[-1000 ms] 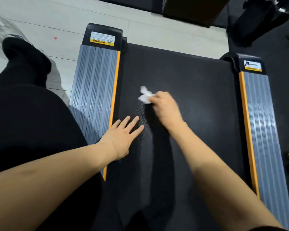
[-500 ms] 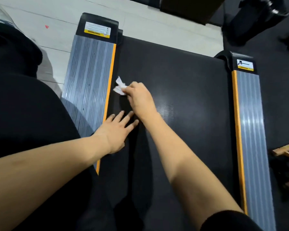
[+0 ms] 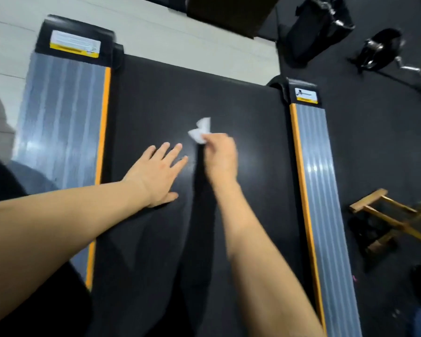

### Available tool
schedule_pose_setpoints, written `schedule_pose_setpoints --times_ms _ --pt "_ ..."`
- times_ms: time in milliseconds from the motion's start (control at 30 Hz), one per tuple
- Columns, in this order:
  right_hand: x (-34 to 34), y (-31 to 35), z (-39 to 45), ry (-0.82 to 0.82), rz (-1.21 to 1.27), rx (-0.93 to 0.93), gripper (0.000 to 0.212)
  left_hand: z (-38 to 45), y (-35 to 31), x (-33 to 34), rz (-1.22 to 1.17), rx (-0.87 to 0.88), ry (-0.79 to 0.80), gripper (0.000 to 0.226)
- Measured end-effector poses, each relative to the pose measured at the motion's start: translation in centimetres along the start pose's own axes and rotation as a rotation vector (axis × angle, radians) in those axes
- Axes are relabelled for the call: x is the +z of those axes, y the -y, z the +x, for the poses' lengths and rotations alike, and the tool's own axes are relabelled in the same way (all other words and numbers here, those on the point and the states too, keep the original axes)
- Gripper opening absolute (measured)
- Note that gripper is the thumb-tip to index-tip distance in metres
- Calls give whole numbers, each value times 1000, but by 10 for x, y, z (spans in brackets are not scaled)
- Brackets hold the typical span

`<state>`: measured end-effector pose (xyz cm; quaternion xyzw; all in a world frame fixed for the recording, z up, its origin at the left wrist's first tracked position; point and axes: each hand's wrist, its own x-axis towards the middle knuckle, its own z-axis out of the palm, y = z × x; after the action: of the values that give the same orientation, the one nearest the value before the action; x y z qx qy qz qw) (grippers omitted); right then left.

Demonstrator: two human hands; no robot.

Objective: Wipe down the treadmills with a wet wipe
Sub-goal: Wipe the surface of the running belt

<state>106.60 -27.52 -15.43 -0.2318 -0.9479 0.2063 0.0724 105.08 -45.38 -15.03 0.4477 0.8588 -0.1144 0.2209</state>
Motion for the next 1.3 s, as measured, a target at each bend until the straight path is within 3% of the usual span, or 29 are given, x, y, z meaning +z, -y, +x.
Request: schedule_pose_setpoints --times_ms 67,133,233,333,433,500,600,700,767,900,1033,1133,1233,1300 --pt "10 10 -18 128 4 -319 29 10 2 1 15 22 78 105" --pt "4 -22 -5 98 -15 -430 33 13 5 9 36 38 120 112" --pt "-33 -105 31 -60 -259 -129 35 11 8 17 9 50 139 112" --pt "-46 -169 44 -214 -276 295 35 14 9 18 -6 51 146 112" --pt "-22 -126 44 -295 -203 488 36 14 9 18 -17 54 142 111" --pt "3 -66 42 -237 -70 331 30 15 10 19 -5 54 132 111" --pt "43 12 15 3 13 -230 33 12 9 18 1 49 137 111" --pt "33 -11 31 28 6 -428 34 12 11 19 2 51 107 111" --pt "6 -68 59 -67 -96 -266 28 11 13 20 -13 61 117 110" --pt "-45 -158 101 -187 -294 306 33 12 12 21 -30 62 105 110" --pt "-30 -123 106 -237 -228 511 37 12 12 21 -56 68 120 110" --pt "5 -39 83 -69 -137 338 26 12 15 20 -68 72 130 109" --pt "44 44 39 198 7 -211 23 14 12 20 -62 64 131 105" --pt "49 43 35 235 41 -429 28 14 11 20 -64 57 135 105"
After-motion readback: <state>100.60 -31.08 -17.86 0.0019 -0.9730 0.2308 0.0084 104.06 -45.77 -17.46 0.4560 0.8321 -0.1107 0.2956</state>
